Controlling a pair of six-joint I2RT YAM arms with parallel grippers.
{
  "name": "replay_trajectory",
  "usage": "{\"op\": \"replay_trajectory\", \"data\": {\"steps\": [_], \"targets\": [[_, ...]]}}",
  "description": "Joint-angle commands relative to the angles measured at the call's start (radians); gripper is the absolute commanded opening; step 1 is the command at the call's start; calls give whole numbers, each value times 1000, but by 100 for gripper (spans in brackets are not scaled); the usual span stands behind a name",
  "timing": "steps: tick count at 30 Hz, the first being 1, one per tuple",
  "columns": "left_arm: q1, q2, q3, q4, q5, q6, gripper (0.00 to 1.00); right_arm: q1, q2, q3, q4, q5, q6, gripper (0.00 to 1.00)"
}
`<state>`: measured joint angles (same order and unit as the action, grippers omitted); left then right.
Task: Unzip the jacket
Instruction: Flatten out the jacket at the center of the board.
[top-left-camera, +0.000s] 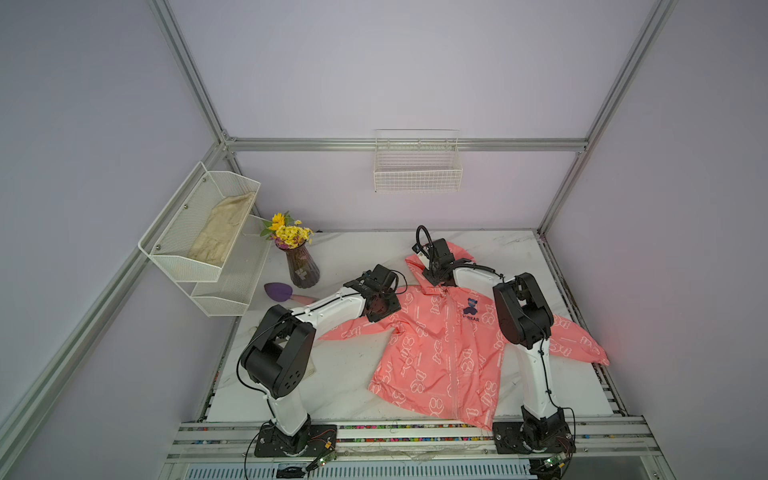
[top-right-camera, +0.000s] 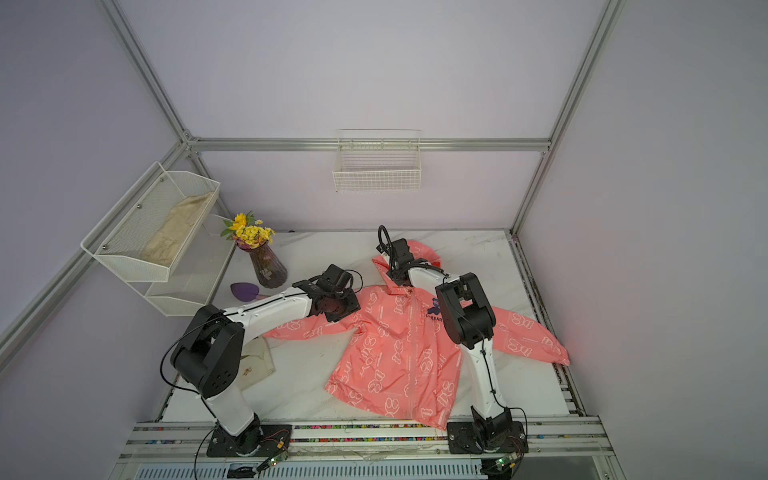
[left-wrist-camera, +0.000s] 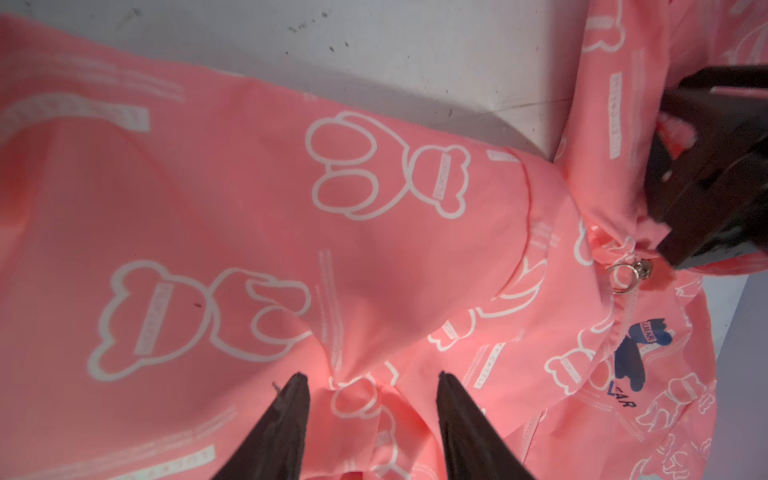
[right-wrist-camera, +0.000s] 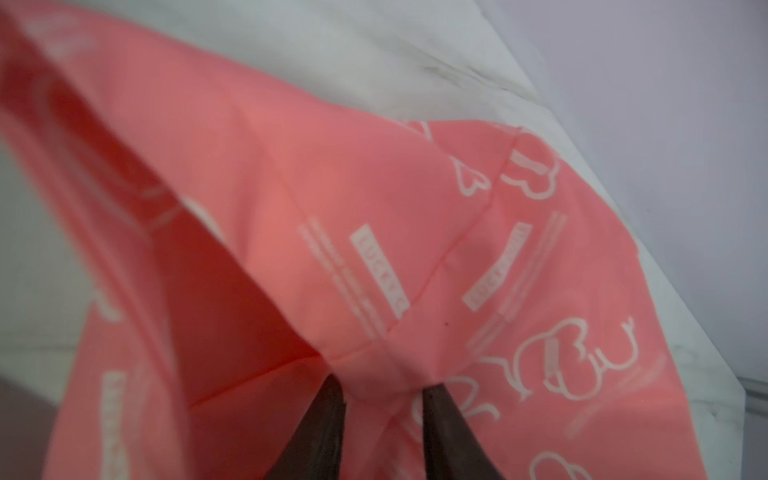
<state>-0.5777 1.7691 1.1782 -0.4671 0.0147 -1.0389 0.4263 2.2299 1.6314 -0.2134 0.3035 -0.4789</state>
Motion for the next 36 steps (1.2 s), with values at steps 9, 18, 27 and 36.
{"op": "replay_trajectory", "data": {"steps": [9,18,27,36], "targets": [[6,79,-105,98,44,-61,36,-18,130,171,122,141,-137,18],[6,34,-215,130,37,-98,30,-27,164,261,155,177,-255,13],[6,-40,-216,98,-12,-67,37,-57,64,347,-349,0,-14,65],[9,-46,96,-61,-174,108,80,-152,-244,75,-304,-138,188,73]]}}
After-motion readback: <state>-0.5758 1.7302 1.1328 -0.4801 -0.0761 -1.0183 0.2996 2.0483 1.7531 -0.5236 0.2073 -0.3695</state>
